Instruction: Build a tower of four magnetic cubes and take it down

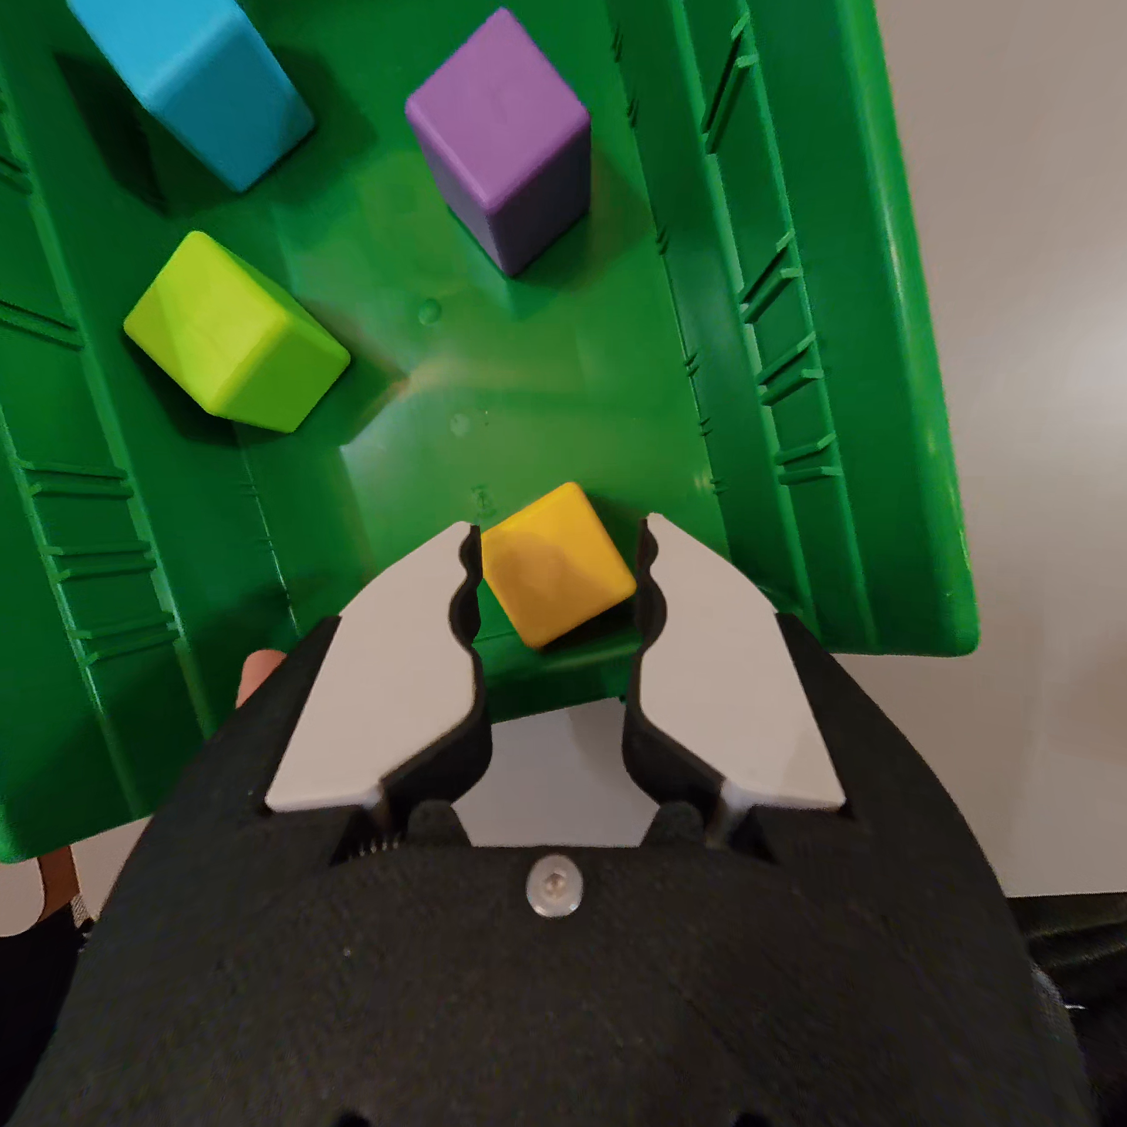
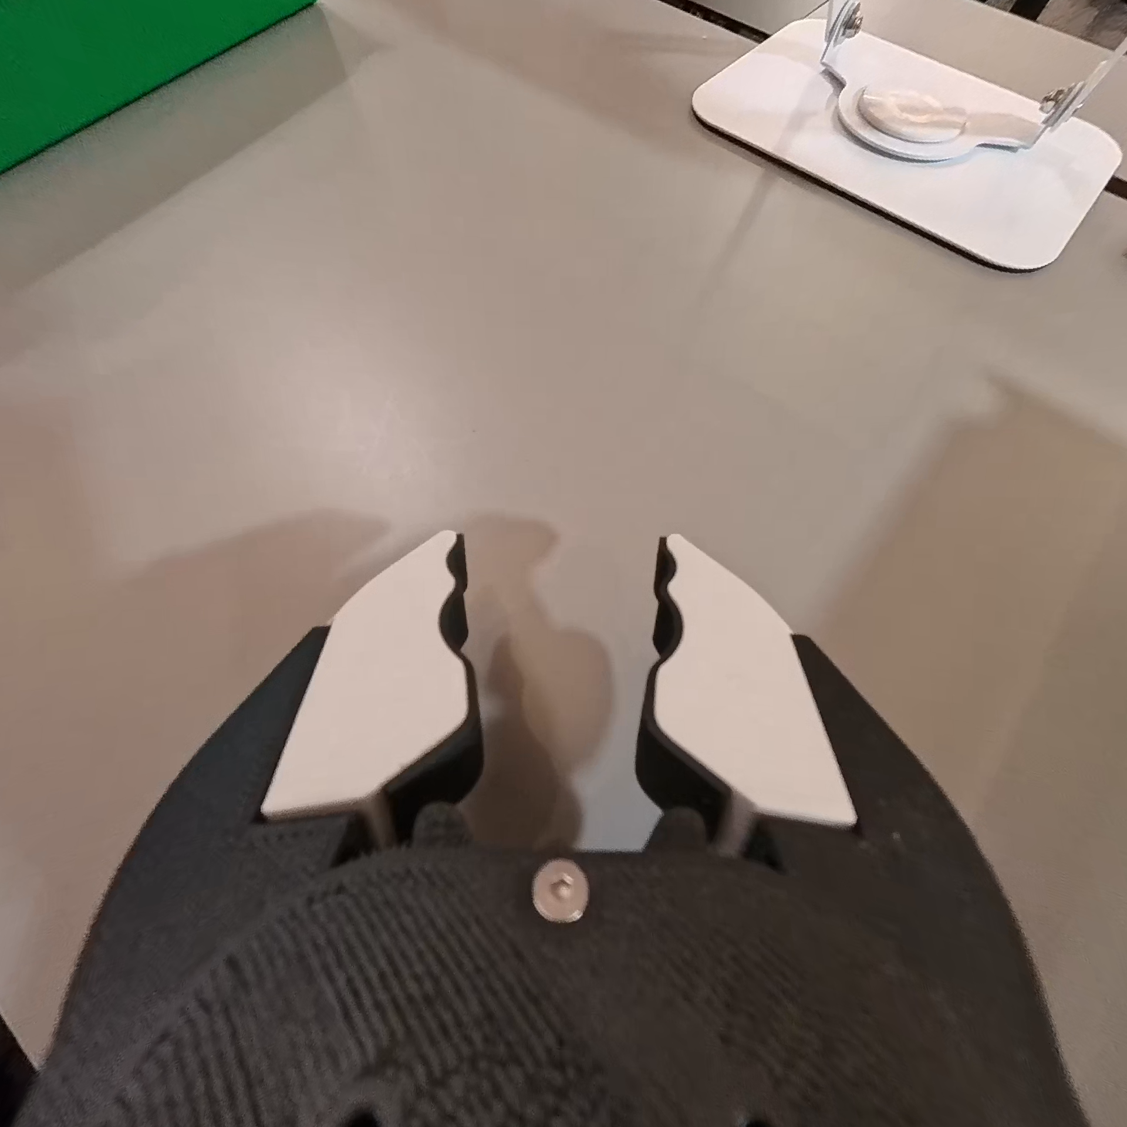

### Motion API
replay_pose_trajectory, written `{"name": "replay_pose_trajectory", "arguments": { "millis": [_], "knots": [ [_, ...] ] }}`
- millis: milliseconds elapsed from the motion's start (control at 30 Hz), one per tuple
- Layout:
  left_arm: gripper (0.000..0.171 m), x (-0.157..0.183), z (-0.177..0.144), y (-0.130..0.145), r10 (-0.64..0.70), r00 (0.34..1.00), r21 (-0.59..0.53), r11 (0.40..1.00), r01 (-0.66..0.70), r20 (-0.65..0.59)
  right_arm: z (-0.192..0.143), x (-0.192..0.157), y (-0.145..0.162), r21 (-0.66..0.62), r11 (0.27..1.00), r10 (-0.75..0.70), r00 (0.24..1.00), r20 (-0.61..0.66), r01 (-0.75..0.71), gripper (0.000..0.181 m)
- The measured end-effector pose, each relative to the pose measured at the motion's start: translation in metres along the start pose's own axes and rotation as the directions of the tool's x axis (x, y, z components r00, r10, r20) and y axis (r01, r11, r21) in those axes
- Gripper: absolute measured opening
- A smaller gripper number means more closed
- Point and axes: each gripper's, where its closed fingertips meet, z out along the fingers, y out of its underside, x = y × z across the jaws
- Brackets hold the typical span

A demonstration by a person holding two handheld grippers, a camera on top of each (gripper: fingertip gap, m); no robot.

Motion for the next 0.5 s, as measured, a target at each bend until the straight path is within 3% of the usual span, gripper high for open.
{"name": "replay_pose_trajectory", "arguments": {
  "millis": [200,500],
  "knots": [
    [0.063,0.0,0.013,0.02,-0.04,0.999,-0.12,0.992,0.04,0.007,0.001,-0.003,0.002,-0.016,1.0,-0.026,1.0,0.003,0.026,0.059],
    [0.052,0.002,0.014,0.012,-0.028,1.0,-0.082,0.996,0.027,-0.009,0.004,-0.01,0.006,-0.045,0.994,-0.103,0.995,-0.006,0.103,0.059]
  ]
}}
